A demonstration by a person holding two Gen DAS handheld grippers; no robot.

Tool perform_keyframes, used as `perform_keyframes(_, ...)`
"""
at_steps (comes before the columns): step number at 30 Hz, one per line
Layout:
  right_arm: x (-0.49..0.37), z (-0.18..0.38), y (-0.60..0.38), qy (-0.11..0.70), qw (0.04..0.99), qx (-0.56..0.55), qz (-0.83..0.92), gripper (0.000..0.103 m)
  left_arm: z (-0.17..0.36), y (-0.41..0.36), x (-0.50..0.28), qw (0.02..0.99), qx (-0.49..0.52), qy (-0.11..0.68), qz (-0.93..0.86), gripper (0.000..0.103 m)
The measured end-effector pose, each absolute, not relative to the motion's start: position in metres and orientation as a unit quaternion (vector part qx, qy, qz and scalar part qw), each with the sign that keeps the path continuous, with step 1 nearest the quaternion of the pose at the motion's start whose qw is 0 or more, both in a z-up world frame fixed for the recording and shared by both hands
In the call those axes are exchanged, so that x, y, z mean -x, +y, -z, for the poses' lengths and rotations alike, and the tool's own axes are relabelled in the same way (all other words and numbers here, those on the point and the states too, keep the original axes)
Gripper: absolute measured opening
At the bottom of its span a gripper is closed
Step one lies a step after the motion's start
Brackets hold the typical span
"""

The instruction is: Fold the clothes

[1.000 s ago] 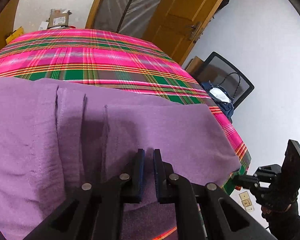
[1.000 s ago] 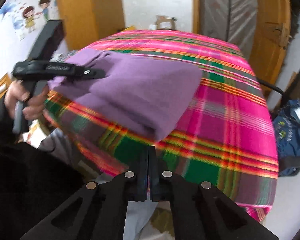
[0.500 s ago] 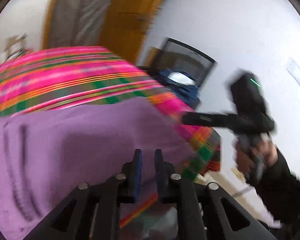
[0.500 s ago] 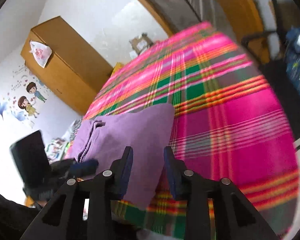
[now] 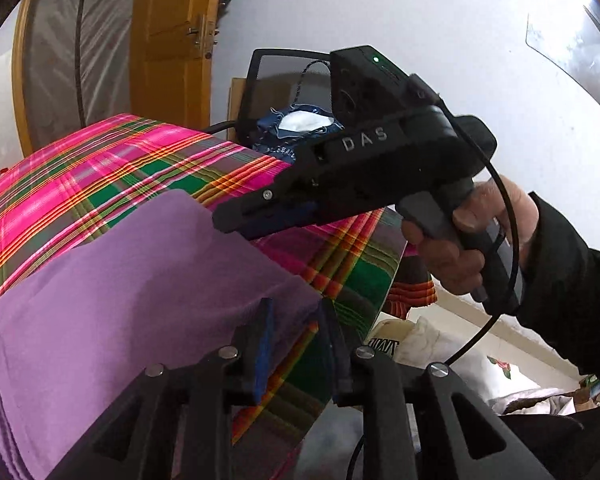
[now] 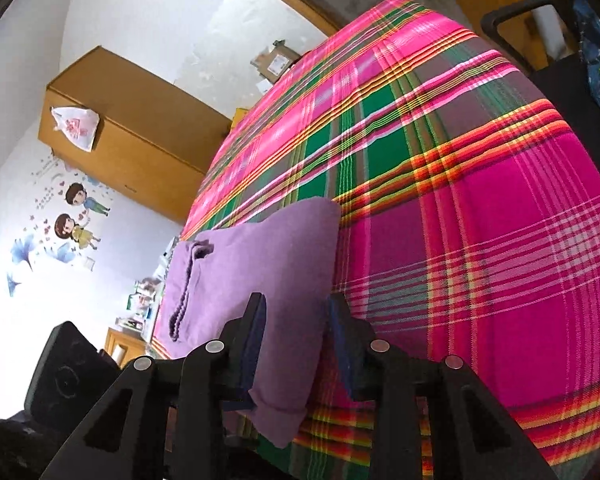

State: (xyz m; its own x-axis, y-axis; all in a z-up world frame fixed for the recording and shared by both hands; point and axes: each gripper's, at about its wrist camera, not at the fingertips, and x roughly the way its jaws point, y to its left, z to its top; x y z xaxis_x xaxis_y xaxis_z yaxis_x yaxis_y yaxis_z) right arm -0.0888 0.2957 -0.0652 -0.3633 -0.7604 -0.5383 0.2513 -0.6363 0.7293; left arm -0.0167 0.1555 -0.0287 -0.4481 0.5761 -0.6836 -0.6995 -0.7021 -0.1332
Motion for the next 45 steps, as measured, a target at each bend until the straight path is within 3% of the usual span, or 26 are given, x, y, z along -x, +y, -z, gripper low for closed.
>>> perform_keyframes(4,0.09,0.065,0.299,-0.281,0.329,-0.461,0.775,0.035,0.031,0.158,0.013,0.372,0.357,0.102,-0.851,0.019)
perform_keyframes(6,0.092,0.065,0.298,-0.283,0.332,-0.462,0.772,0.035,0.032,0.161,0.012,0.368,0.353,0.111,-0.853,0.006)
perform_keyframes(8,0.094,0.065,0.297,-0.281,0.333,-0.466,0.77,0.035,0.033,0.162,0.012,0.368,0.353,0.112,-0.853,0.003)
perform_keyframes(10,0.096,0.067,0.293,-0.273,0.329,-0.472,0.771,0.03,0.032,0.162,0.011,0.367,0.351,0.113,-0.854,0.003)
perform_keyframes(11,0.098,0.067,0.291,-0.27,0.327,-0.474,0.772,0.017,0.031,0.162,0.011,0.367,0.349,0.113,-0.855,0.002)
perform_keyframes(12,0.099,0.068,0.289,-0.267,0.325,-0.477,0.772,0.01,0.03,0.162,0.01,0.367,0.347,0.113,-0.856,0.002)
perform_keyframes(17,0.099,0.063,0.287,-0.252,0.324,-0.463,0.786,0.008,0.022,0.158,0.002,0.377,0.339,0.104,-0.856,0.001)
perform_keyframes(26,0.102,0.075,0.291,-0.282,0.313,-0.461,0.781,0.008,0.029,0.15,0.004,0.384,0.358,0.071,-0.848,0.001)
perform_keyframes(31,0.09,0.07,0.296,-0.279,0.311,-0.457,0.785,0.02,0.015,0.125,0.003,0.399,0.352,0.012,-0.847,0.001)
perform_keyframes(38,0.052,0.059,0.302,-0.254,0.305,-0.433,0.809,0.03,0.009,0.064,0.012,0.328,0.345,-0.062,-0.877,0.001)
perform_keyframes(45,0.01,0.051,0.281,-0.12,0.307,-0.421,0.845,0.026,0.029,0.026,0.03,0.258,0.375,-0.108,-0.884,0.001)
